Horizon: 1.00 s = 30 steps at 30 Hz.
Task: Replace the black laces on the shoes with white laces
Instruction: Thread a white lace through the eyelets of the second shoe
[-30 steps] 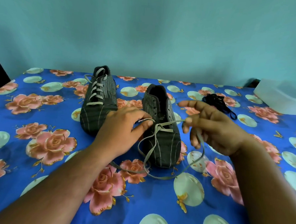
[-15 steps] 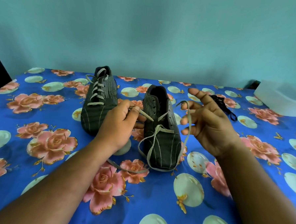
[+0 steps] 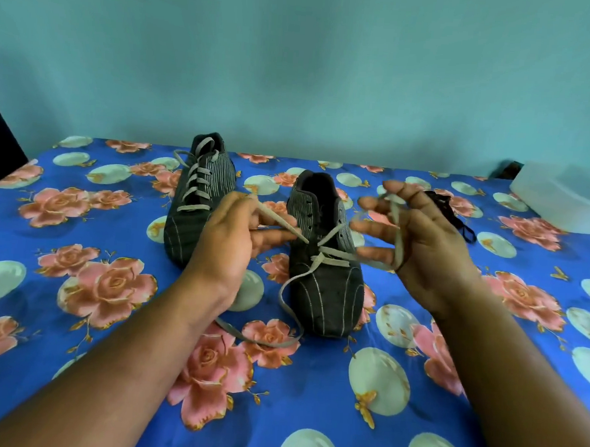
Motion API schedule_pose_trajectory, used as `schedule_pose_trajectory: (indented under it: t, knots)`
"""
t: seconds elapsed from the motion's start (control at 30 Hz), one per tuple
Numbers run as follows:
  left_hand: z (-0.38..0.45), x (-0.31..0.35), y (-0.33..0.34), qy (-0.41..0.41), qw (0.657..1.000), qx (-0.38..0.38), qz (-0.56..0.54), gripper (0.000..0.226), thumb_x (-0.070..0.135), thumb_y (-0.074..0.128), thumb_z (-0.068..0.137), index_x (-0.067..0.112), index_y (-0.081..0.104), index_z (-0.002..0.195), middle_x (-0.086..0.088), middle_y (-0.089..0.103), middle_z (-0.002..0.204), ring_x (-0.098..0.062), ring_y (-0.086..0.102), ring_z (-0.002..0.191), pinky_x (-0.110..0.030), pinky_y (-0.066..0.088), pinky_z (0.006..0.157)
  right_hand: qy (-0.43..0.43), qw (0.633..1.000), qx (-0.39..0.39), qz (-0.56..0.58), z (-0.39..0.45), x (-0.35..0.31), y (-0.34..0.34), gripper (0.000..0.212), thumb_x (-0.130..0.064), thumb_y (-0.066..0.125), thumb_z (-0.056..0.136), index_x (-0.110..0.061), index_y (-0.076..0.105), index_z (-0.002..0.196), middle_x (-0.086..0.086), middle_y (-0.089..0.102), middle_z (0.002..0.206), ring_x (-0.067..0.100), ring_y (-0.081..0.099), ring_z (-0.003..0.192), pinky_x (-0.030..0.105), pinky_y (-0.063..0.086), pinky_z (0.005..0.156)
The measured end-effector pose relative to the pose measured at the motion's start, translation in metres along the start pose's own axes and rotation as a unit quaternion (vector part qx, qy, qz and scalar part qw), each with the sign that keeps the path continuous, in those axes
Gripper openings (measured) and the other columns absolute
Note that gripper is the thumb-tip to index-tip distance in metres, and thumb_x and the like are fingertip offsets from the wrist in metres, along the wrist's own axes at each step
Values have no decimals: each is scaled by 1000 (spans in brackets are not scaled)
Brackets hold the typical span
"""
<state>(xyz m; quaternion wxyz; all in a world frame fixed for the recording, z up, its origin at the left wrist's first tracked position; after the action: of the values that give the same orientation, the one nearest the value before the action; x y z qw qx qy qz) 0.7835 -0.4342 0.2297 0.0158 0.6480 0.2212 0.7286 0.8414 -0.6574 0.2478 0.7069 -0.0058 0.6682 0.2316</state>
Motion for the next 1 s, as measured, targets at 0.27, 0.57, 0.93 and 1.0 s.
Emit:
schedule_pose_trajectory:
  t: [0.27,0.57,0.93,1.0]
  knots:
    - [2,19,-8,83,974,-18,212,19,25,53,104,14,47,89,10,43,60,-7,39,50,-19,39,54,-63,922,91,-371,4,5,-15,11,-37,60,99,-32,59,109,-2,68,98,17,63,85,39,52,79]
    - [-16,29,19,264,746,-88,606,13,44,68,90,33,75,87,17,57,70,-14,59,71,-47,50,78,-99,860,-60,-497,2,25,12,93,-69,72,66,-38,37,146,-13,41,137,1,49,118,20,45,94]
    - [3,70,-51,175,687,170,685,17,45,61,85,32,63,73,8,60,102,-31,44,119,-54,30,96,-76,863,-82,-492,5,33,9,91,-71,71,64,-41,39,145,-19,41,135,3,48,124,31,48,100]
    - [2,69,-49,180,675,166,697,11,42,65,85,33,69,85,4,64,113,-30,43,124,-58,27,100,-80,862,-84,-494,6,33,9,91,-71,71,65,-40,40,144,-23,43,132,-4,48,121,30,47,98]
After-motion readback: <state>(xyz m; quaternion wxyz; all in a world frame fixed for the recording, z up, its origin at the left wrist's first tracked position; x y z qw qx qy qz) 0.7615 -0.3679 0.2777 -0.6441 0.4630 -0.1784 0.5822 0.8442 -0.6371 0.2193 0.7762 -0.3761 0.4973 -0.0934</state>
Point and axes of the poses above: each hand's wrist, its own z-axis towards the middle knuckle, its own y-axis out of the palm, x = y × z, the point moved 10 cm from there along z, towards the middle knuckle
